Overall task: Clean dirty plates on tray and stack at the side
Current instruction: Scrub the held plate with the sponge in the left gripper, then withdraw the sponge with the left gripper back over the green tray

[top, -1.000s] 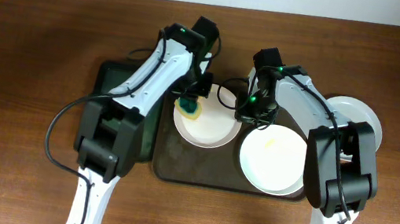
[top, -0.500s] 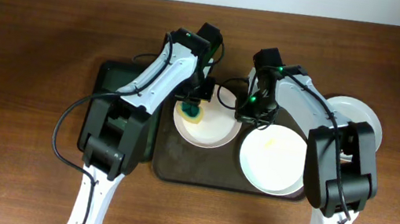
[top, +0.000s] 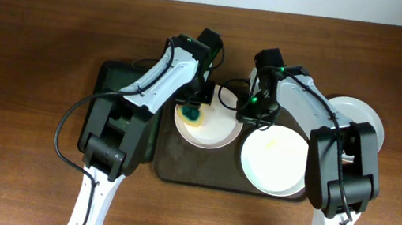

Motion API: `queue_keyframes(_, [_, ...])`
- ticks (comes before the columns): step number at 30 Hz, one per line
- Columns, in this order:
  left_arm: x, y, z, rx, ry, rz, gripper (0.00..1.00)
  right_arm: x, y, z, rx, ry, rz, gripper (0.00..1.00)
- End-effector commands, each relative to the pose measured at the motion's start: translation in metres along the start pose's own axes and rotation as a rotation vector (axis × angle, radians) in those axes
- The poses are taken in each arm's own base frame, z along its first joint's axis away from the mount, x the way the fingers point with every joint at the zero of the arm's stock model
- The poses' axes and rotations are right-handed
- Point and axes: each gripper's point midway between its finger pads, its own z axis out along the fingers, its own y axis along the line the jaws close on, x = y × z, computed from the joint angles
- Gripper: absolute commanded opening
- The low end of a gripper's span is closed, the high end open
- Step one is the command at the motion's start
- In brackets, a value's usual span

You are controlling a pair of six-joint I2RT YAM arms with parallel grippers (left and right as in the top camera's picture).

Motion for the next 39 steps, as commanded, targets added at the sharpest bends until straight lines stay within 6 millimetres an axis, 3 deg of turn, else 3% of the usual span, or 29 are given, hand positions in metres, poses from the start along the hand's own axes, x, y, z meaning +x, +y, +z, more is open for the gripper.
queue_keyframes(1, [0.001,0.005,0.018,-0.015,0.001,-0.023,0.00,0.002,-0.004,0.003,0.005,0.013,-0.003,0.04])
queue_keyframes(5, [0.006,0.007,0.030,-0.013,0.006,-0.022,0.00,0.002,-0.004,0.003,0.005,0.013,-0.003,0.04])
queue_keyframes(11, [0.028,0.011,0.055,-0.031,0.057,-0.015,0.00,0.002,-0.004,0.003,0.005,0.012,-0.003,0.04])
queue_keyframes(21, [0.062,0.001,0.080,-0.059,0.117,0.039,0.00,0.002,-0.004,0.003,0.005,0.013,-0.003,0.04])
queue_keyframes(25, [0.080,-0.006,0.094,0.006,0.167,0.023,0.00,0.002,-0.004,0.003,0.005,0.012,-0.003,0.04])
queue_keyframes(31, [0.093,-0.052,0.085,0.295,0.244,0.071,0.00,0.002,-0.002,0.003,-0.002,0.014,-0.003,0.04])
queue_keyframes(39, [0.096,-0.069,0.075,0.425,0.272,0.082,0.00,0.000,-0.001,0.003,-0.007,0.008,-0.005,0.04])
